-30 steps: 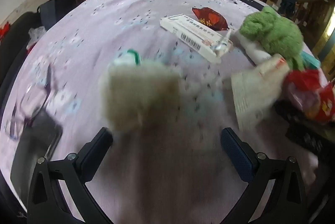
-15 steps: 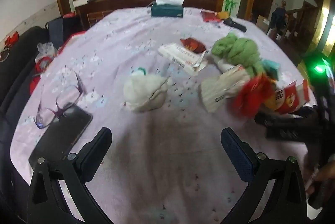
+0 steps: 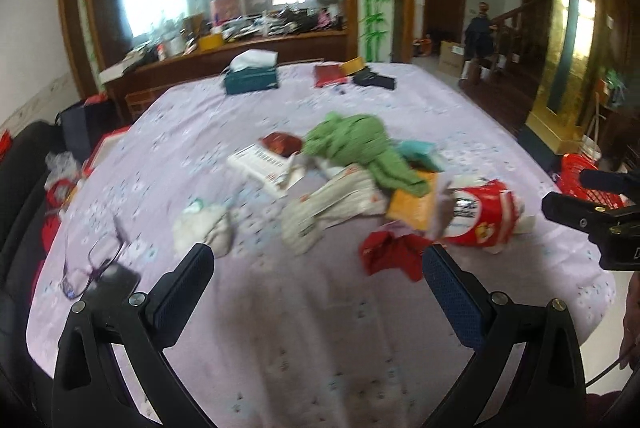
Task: Collect trash
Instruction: 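Move both tools over the cluttered bed toward the items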
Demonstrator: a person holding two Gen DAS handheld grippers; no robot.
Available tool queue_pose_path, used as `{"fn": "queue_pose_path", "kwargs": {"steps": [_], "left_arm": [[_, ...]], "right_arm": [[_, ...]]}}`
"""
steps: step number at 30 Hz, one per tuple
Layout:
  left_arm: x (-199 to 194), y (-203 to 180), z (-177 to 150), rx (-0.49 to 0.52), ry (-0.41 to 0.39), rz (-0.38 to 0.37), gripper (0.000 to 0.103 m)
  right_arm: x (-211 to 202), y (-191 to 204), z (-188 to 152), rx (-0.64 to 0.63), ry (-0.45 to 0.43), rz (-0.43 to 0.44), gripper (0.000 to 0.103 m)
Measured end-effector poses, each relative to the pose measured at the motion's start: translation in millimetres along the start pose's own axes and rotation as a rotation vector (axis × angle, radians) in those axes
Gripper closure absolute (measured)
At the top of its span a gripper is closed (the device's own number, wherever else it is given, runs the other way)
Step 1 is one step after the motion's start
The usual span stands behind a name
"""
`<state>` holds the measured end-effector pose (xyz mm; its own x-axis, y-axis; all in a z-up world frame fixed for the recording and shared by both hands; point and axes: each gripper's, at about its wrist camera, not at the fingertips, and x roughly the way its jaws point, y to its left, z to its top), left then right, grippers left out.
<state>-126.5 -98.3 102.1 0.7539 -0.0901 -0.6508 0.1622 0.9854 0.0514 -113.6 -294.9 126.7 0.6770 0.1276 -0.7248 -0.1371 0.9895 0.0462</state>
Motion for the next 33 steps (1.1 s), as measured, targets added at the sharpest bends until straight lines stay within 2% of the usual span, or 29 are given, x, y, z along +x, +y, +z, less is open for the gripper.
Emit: {"fn": "queue_pose_path", "kwargs": {"steps": [4, 14, 33], "left_arm": [[1, -18, 7, 0.019, -0.014, -0.017, 0.000], [0, -32, 11, 0.039, -0.018, -0.044, 0.000], [-1, -40, 13, 0.052, -0.020, -0.049, 0.000]], "right_arm": [[-2, -11, -2, 0.021, 0.013, -0.001, 0.001], [-8, -30, -3, 0.030, 0.024, -0.026, 0.001], [-13, -42, -1, 0.043, 0.015, -0.017, 0.001]]}}
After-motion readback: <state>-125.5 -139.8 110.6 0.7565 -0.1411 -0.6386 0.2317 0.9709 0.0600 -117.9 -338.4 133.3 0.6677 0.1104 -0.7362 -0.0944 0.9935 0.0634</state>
